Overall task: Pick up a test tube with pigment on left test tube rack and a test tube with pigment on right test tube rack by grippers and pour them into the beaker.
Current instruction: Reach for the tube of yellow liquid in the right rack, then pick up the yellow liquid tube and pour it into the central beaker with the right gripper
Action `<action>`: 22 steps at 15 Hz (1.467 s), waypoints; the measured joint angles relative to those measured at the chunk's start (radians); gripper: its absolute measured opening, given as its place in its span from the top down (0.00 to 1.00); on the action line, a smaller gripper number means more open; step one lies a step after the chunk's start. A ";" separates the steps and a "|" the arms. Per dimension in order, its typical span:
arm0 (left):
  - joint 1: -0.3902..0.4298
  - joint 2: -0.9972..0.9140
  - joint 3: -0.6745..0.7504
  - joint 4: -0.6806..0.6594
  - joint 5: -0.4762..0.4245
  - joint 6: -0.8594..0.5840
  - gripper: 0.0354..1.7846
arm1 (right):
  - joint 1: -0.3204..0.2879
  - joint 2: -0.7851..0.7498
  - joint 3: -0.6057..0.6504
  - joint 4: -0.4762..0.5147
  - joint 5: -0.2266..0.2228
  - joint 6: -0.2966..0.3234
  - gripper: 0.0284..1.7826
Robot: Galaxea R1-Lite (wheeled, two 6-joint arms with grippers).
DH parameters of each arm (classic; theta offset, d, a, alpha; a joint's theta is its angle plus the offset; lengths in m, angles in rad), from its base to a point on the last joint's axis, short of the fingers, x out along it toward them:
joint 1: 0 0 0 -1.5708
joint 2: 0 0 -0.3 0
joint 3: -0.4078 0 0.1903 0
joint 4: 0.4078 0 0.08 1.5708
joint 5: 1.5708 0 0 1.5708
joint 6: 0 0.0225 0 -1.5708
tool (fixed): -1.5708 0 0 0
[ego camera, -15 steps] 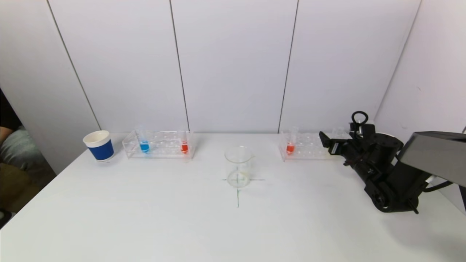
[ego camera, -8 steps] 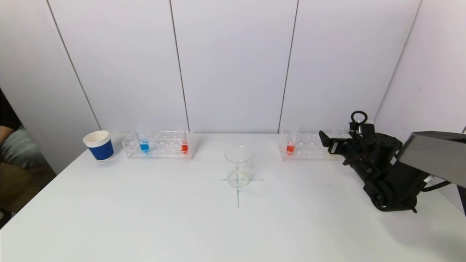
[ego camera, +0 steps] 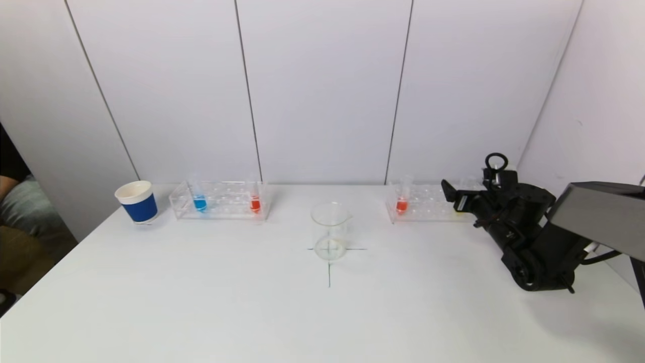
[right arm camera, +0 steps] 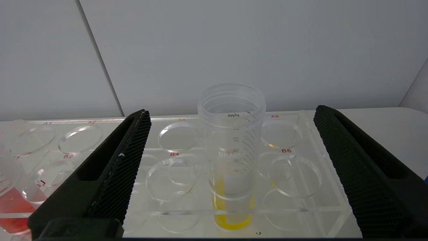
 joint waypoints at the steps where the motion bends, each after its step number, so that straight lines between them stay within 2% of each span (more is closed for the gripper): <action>1: 0.000 0.000 0.000 0.000 0.000 0.000 0.01 | 0.000 0.001 0.000 0.000 0.000 0.000 0.01; 5: 0.000 0.000 0.000 0.000 0.000 0.000 0.01 | -0.001 0.003 -0.001 0.000 0.000 -0.001 0.01; 8: 0.000 0.000 0.000 0.000 0.000 0.000 0.01 | -0.001 0.006 -0.004 0.000 0.000 -0.006 0.09; 11: 0.000 0.000 0.000 0.000 0.000 0.000 0.01 | -0.001 0.008 -0.005 0.000 -0.001 -0.007 0.30; 15: 0.000 0.000 0.000 0.000 0.000 0.000 0.01 | -0.001 0.008 -0.005 0.000 -0.001 -0.007 0.71; 17: 0.000 0.000 0.000 0.000 0.000 0.000 0.01 | -0.001 0.008 -0.005 0.000 -0.001 -0.007 0.75; 22: 0.000 0.000 0.000 0.000 0.000 0.000 0.01 | -0.001 0.004 -0.005 0.000 -0.001 -0.006 0.74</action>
